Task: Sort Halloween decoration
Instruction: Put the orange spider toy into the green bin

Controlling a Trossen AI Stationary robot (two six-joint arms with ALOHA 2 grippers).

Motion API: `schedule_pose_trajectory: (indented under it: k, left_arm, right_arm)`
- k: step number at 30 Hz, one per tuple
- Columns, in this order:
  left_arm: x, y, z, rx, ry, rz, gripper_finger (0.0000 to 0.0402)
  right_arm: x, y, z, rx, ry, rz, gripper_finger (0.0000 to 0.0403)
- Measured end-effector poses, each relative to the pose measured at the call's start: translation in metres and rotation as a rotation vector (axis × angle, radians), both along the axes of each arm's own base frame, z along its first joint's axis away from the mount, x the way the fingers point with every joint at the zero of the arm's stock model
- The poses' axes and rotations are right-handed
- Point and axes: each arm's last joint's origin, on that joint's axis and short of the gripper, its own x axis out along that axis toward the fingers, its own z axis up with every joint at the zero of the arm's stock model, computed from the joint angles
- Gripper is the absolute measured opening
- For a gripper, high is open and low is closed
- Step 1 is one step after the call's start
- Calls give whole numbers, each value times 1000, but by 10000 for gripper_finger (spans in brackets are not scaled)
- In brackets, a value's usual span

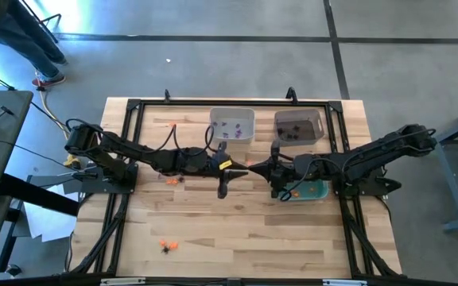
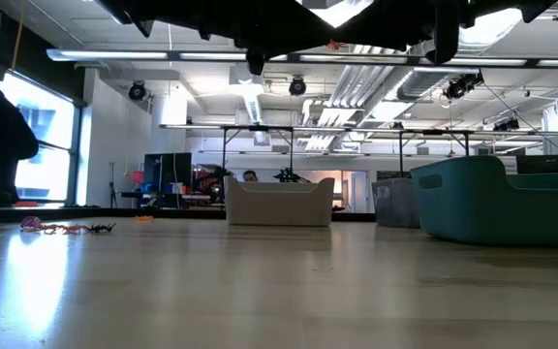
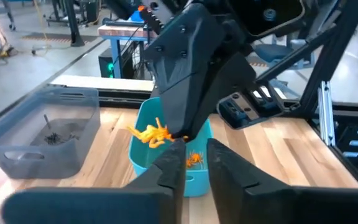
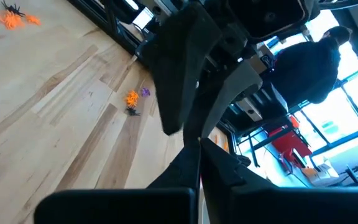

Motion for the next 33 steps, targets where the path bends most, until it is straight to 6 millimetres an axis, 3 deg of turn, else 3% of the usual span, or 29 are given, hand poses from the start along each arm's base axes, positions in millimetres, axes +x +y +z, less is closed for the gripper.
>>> schedule_pose_trajectory:
  k: [7,12,15,20,25,29,33]
  left_arm:
    - [0,-4,0,68,0,-33,120]
    - [-3,-4,5,71,-9,-28,148]
    - [-4,-4,5,62,-1,-27,153]
    - [-6,-2,6,56,20,-20,155]
    - [-5,6,6,32,18,30,155]
    - [-5,10,6,7,18,50,155]
    - [-5,11,6,-10,18,55,155]
  right_arm:
    - [-2,-4,0,-30,1,-129,0]
    - [-15,-9,3,31,32,-289,0]
    - [-33,-12,0,184,87,-408,0]
    - [-72,-17,-10,648,192,-598,0]
    - [-101,-16,-26,1024,443,-818,0]
    - [-109,-12,-37,1112,582,-964,0]
    - [-105,-9,-43,1116,629,-993,0]
